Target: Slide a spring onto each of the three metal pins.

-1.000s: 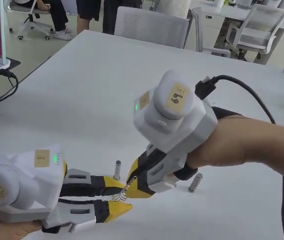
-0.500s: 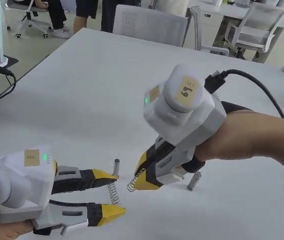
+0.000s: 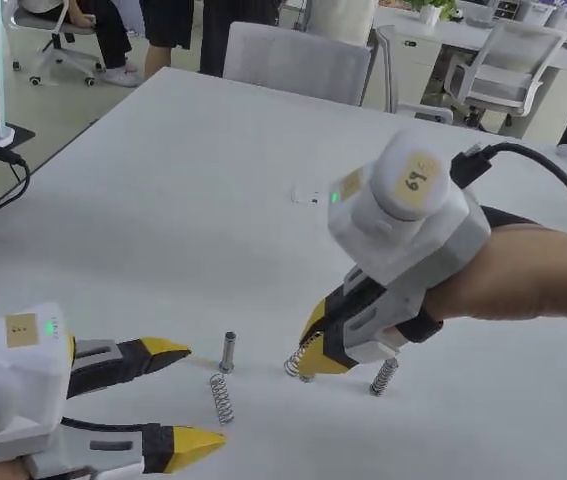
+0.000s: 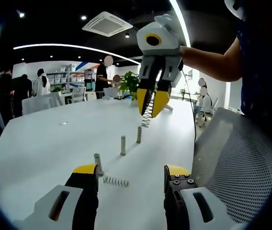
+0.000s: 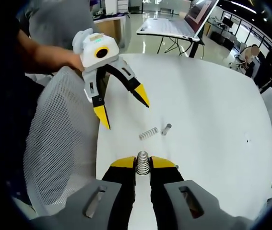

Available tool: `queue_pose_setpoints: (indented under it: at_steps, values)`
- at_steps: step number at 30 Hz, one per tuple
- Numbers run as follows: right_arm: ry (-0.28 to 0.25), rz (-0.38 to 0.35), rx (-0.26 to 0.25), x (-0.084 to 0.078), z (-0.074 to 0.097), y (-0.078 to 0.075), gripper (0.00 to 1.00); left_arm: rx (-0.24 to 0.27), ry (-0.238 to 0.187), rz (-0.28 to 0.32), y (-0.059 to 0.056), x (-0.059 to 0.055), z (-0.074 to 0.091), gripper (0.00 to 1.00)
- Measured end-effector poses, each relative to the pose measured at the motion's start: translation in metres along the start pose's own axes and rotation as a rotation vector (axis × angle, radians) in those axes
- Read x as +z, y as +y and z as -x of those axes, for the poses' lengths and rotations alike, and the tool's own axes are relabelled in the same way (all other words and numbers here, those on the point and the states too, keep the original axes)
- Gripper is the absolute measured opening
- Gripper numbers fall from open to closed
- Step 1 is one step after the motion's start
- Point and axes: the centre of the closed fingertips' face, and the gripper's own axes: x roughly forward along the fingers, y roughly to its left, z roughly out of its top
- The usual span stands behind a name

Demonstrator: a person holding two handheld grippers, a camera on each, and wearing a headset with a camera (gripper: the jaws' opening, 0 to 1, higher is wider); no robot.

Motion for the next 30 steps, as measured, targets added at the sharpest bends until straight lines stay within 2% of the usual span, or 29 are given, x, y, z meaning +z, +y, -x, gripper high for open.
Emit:
queue_pose_setpoints:
  at_steps: [6,13,15,18,30]
  values:
    - [0.011,-0.034,-0.032,-0.009,0.010,-0.015,0.08,0.026,0.003,0.005,0.004,-0.003,0.003,0.55]
    - [0.072,-0.044,-0.073,-0.028,0.013,-0.033,0.08,0.044,0.006,0.003,0.008,-0.006,0.004,0.61]
    - [0.094,-0.048,-0.076,-0.033,0.011,-0.037,0.08,0.043,0.009,0.001,0.008,-0.007,0.005,0.62]
    - [0.096,-0.050,-0.075,-0.034,0.007,-0.042,0.08,0.045,0.011,-0.003,0.008,-0.008,0.004,0.62]
    - [0.158,-0.057,-0.058,-0.041,-0.024,-0.062,0.08,0.062,0.001,-0.001,0.012,-0.005,0.003,0.64]
